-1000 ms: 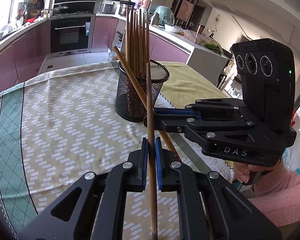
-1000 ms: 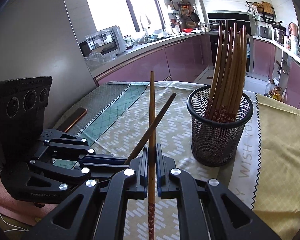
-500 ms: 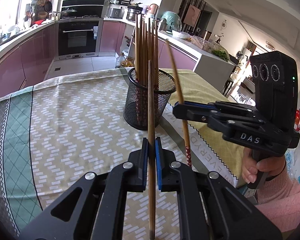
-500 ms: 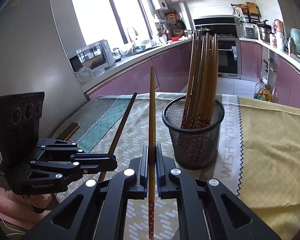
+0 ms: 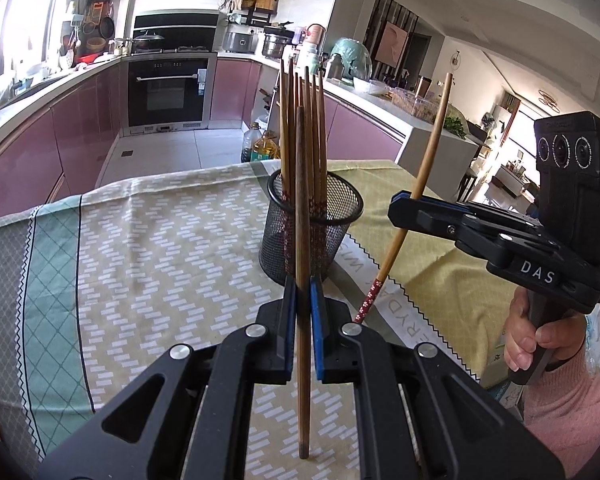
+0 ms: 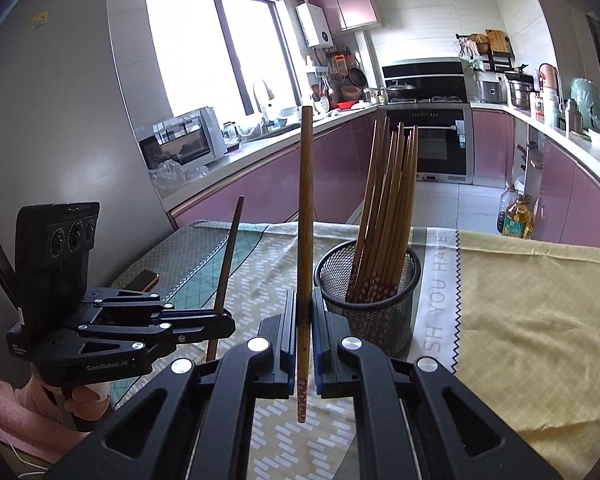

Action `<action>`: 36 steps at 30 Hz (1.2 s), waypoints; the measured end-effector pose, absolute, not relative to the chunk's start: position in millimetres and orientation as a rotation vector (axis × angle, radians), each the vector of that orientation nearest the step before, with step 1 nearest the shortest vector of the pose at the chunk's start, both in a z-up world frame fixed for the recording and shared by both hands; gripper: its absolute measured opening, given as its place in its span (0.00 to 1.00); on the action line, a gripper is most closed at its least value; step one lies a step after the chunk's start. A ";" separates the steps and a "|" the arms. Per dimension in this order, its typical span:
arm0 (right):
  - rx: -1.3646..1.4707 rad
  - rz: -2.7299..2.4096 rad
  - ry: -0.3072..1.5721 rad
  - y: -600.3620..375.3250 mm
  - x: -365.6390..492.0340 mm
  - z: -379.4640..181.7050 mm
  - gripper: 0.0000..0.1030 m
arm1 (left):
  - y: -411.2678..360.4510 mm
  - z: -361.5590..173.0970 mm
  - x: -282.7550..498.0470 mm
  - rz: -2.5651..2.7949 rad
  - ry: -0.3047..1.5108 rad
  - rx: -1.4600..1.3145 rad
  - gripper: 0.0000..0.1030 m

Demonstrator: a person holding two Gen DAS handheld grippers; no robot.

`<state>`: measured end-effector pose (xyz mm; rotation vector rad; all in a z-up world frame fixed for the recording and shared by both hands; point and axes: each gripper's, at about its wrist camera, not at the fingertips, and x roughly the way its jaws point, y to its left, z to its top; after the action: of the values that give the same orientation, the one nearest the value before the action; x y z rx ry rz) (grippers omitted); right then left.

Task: Organize utensils
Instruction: 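Lower the left gripper's chopstick into the mesh cup while the right gripper inserts its own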

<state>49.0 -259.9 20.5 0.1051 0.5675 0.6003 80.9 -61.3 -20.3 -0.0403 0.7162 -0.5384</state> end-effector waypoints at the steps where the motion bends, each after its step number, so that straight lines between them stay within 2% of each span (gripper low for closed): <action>1: 0.103 0.600 0.562 -260.1 49.2 22.8 0.06 | -61.2 -18.4 81.2 -0.536 0.710 -0.040 0.07; 36: 0.096 0.578 0.454 -277.9 58.1 59.4 0.06 | -73.6 41.0 89.0 -0.544 0.587 -0.038 0.07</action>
<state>58.1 -277.9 59.4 0.0963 0.4542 0.5780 89.0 -73.6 41.0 -0.0380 0.5873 -0.5444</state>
